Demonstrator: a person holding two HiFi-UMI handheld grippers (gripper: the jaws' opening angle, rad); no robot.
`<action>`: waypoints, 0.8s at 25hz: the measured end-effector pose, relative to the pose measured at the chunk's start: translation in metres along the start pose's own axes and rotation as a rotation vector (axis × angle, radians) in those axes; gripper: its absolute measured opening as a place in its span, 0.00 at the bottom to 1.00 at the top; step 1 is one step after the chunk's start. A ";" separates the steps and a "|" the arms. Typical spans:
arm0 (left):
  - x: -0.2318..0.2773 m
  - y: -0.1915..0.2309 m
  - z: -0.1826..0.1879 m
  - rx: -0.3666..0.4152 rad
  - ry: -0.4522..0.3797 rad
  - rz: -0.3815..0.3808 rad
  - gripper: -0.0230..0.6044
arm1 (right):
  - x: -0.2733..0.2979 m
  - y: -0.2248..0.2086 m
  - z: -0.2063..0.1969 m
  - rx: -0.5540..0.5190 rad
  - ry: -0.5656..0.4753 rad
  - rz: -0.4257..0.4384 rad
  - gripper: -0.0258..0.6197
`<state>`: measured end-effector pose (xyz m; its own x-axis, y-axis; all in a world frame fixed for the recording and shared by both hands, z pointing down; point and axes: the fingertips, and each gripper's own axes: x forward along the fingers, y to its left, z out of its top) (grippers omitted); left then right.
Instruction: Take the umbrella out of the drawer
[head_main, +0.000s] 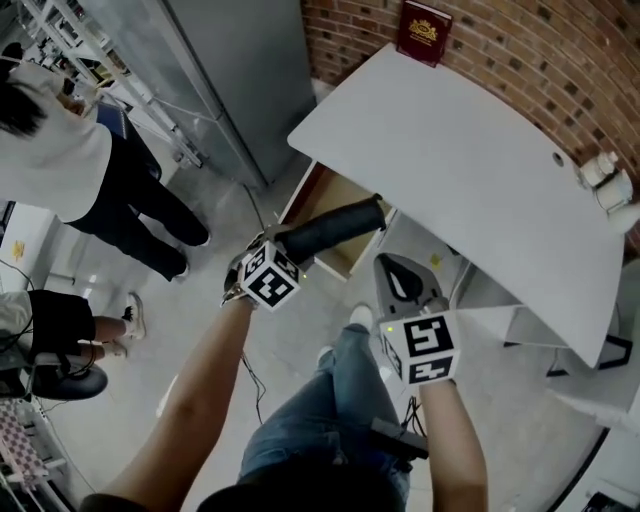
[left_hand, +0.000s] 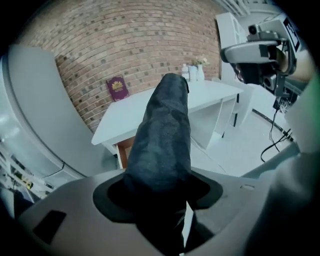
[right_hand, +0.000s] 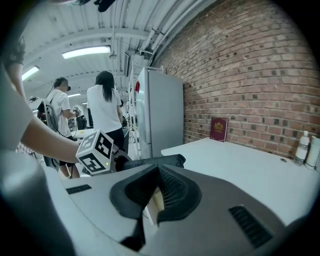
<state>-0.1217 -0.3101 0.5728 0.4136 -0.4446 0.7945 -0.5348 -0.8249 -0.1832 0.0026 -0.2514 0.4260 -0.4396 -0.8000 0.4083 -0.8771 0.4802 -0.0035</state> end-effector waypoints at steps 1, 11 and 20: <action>-0.008 -0.001 0.003 -0.033 -0.024 0.004 0.44 | -0.005 0.001 0.005 -0.006 -0.016 -0.004 0.03; -0.067 -0.005 0.038 -0.284 -0.203 0.027 0.44 | -0.045 -0.004 0.047 0.006 -0.115 -0.055 0.03; -0.108 -0.018 0.085 -0.401 -0.356 0.047 0.44 | -0.072 -0.018 0.079 -0.058 -0.157 -0.099 0.03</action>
<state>-0.0946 -0.2769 0.4412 0.5693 -0.6262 0.5327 -0.7696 -0.6339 0.0772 0.0349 -0.2311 0.3244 -0.3800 -0.8886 0.2568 -0.9072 0.4122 0.0839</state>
